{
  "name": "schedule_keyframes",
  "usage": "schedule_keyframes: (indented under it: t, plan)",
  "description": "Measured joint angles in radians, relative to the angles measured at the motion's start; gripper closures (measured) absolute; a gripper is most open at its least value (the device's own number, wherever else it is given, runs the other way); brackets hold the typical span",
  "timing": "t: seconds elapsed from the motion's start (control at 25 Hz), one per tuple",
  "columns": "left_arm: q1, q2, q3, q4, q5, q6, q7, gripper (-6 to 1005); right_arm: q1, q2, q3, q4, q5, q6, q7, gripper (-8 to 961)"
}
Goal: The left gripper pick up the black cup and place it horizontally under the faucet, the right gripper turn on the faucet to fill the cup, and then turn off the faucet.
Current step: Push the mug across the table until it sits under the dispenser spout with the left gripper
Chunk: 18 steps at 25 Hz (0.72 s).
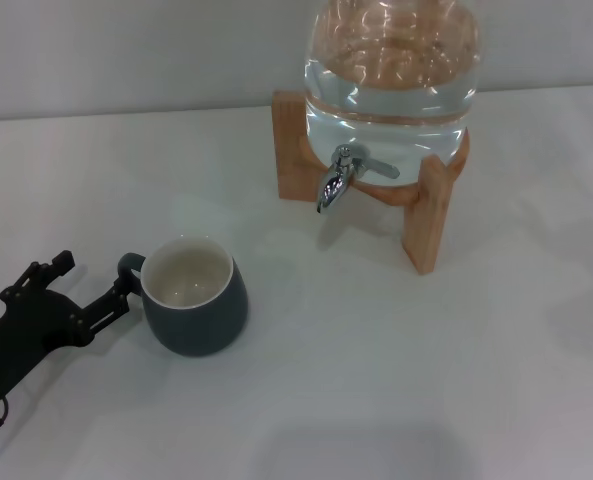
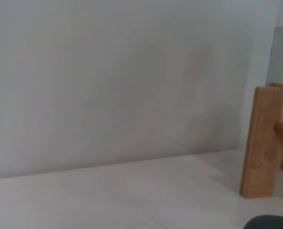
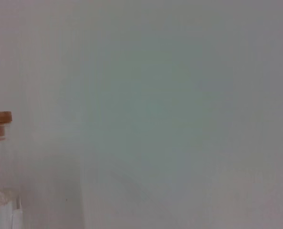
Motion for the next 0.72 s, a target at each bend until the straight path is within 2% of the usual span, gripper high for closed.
schedule_keyframes:
  t: [0.72]
  plan:
    - [-0.020, -0.002, 0.000, -0.027, 0.000, 0.000, 0.001, 124, -0.004, 0.000, 0.002, 0.001, 0.000, -0.001, 0.000, 115]
